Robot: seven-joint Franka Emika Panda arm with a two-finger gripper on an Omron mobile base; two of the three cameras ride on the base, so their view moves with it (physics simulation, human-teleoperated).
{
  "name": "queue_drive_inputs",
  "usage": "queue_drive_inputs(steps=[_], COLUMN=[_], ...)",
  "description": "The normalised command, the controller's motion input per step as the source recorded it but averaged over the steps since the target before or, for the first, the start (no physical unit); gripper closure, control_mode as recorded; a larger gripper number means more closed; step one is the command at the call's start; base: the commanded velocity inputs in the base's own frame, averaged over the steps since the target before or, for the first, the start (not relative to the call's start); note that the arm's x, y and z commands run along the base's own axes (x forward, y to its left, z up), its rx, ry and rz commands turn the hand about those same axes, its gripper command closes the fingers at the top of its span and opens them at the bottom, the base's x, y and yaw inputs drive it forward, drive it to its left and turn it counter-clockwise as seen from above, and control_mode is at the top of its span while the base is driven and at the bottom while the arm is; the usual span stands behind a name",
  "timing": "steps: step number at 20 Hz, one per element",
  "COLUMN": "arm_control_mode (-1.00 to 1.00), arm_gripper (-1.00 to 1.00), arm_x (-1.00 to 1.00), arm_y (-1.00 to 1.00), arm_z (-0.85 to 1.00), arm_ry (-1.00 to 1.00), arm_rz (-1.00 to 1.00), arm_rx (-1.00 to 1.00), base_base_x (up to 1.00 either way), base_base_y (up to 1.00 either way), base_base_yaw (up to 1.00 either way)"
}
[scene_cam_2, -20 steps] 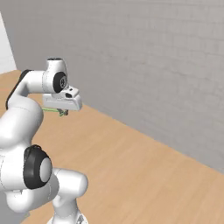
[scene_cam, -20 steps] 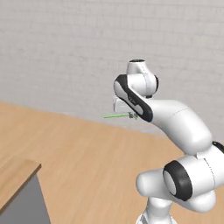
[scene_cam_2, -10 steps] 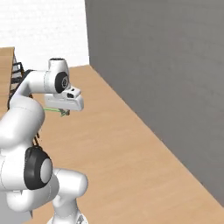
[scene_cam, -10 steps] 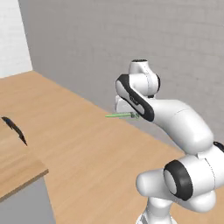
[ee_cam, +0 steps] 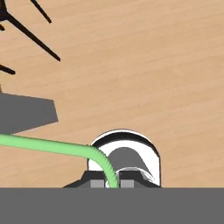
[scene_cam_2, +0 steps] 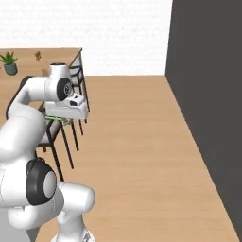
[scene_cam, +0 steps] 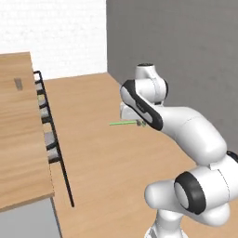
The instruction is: Take a straw from the drawer in front and place it inside the glass cup on the dining counter.
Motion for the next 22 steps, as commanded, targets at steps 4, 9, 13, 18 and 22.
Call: queue_drive_inputs(steps=[4,9,13,18,22], arm_control_mode=[1.0,1.0,1.0,1.0,1.0], arm_gripper=[1.0,1.0,1.0,1.0,1.0], arm_x=[0.0,0.0,0.0,0.0,0.0], arm_y=[0.0,0.0,0.0,0.0,0.0], arm_z=[0.0,0.0,0.0,0.0,0.0], arm_ry=[0.0,0.0,0.0,0.0,0.0], arm_rz=[0.0,0.0,0.0,0.0,0.0], arm_rx=[0.0,0.0,0.0,0.0,0.0], base_base_x=[1.0,1.0,1.0,0.99,0.98], base_base_y=[-0.61,-0.75,-0.81,-0.73,-0.64], base_base_yaw=[0.52,0.44,0.41,0.47,0.51])
